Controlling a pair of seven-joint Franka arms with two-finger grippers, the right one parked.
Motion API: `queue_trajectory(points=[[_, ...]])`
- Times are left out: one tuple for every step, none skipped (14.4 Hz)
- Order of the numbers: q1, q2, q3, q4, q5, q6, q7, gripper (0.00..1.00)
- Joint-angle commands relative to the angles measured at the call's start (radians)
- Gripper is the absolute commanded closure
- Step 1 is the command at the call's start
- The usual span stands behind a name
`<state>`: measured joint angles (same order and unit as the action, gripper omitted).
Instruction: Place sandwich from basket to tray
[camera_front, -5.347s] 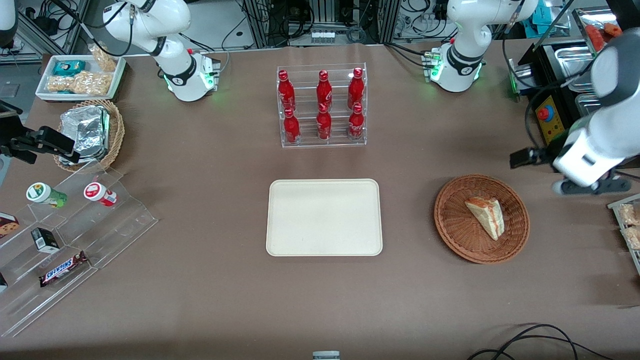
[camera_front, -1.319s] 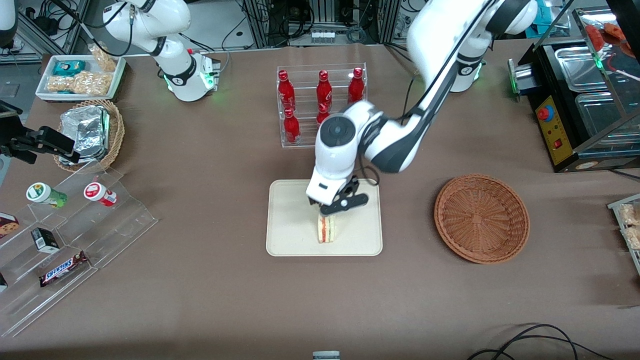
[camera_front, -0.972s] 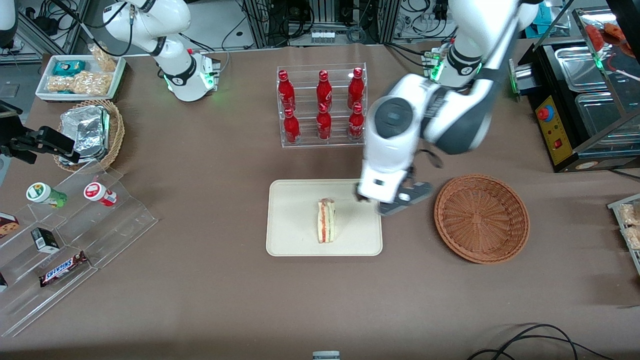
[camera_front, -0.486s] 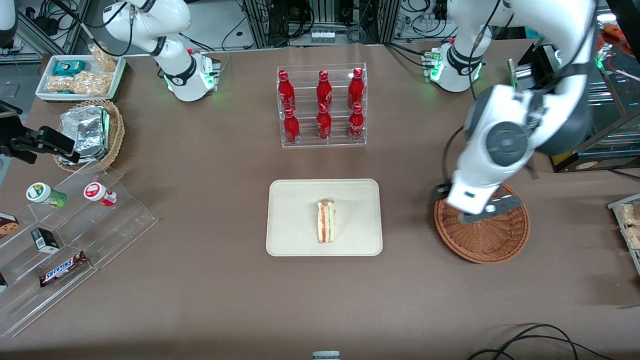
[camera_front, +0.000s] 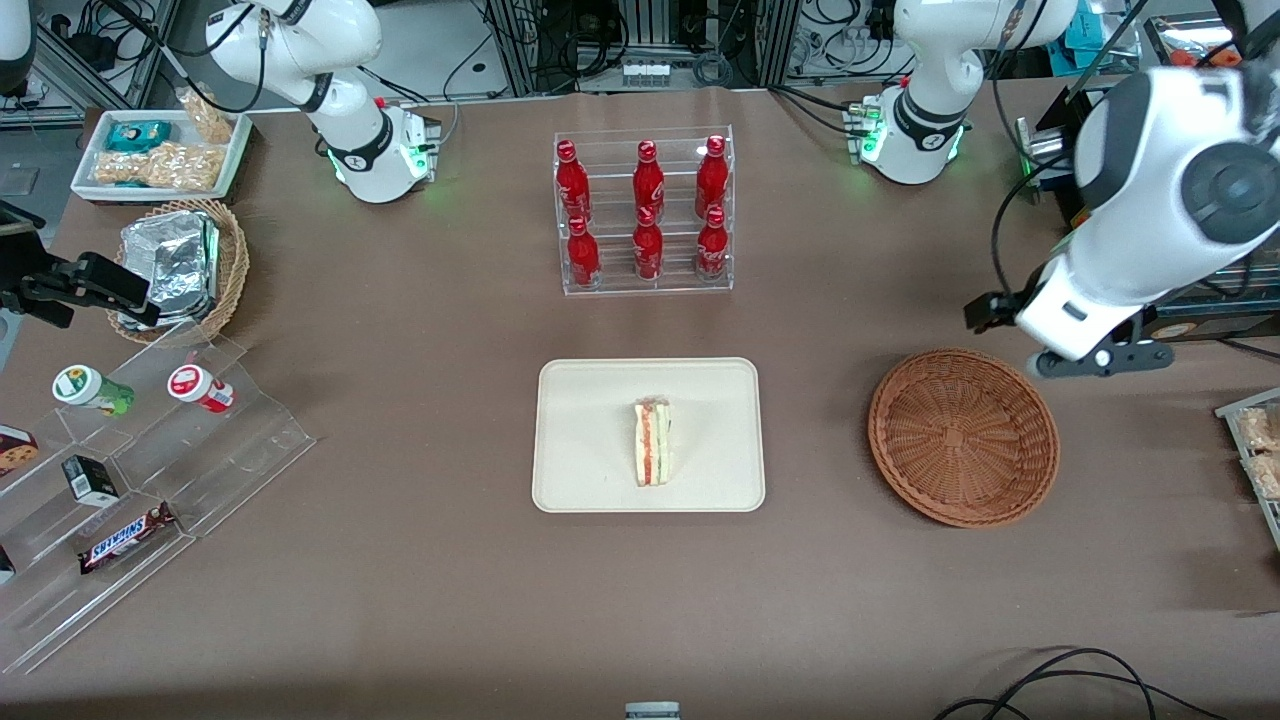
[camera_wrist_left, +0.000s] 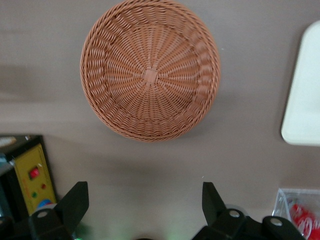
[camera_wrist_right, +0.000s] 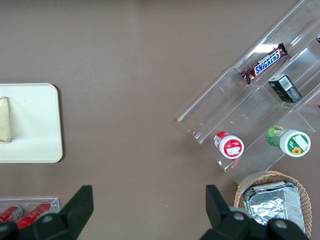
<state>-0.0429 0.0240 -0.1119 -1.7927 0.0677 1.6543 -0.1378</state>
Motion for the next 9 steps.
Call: queue_trajectory(points=[[0.031, -0.023, -0.012, 0.047, -0.016, -0.03, 0.14, 0.0], [0.032, -0.019, -0.011, 0.074, -0.017, -0.033, 0.173, 0.0], [0.05, -0.016, -0.011, 0.1, -0.019, -0.034, 0.22, 0.0], [0.061, -0.013, -0.012, 0.125, -0.026, -0.034, 0.272, 0.0], [0.063, -0.009, -0.011, 0.147, -0.041, -0.034, 0.305, 0.0], [0.063, -0.004, -0.009, 0.157, -0.051, -0.033, 0.305, 0.0], [0.063, -0.003, -0.002, 0.165, -0.051, -0.031, 0.302, 0.0], [0.057, -0.003, 0.018, 0.174, -0.055, -0.031, 0.3, 0.0], [0.054, -0.003, 0.026, 0.179, -0.063, -0.034, 0.293, 0.0]])
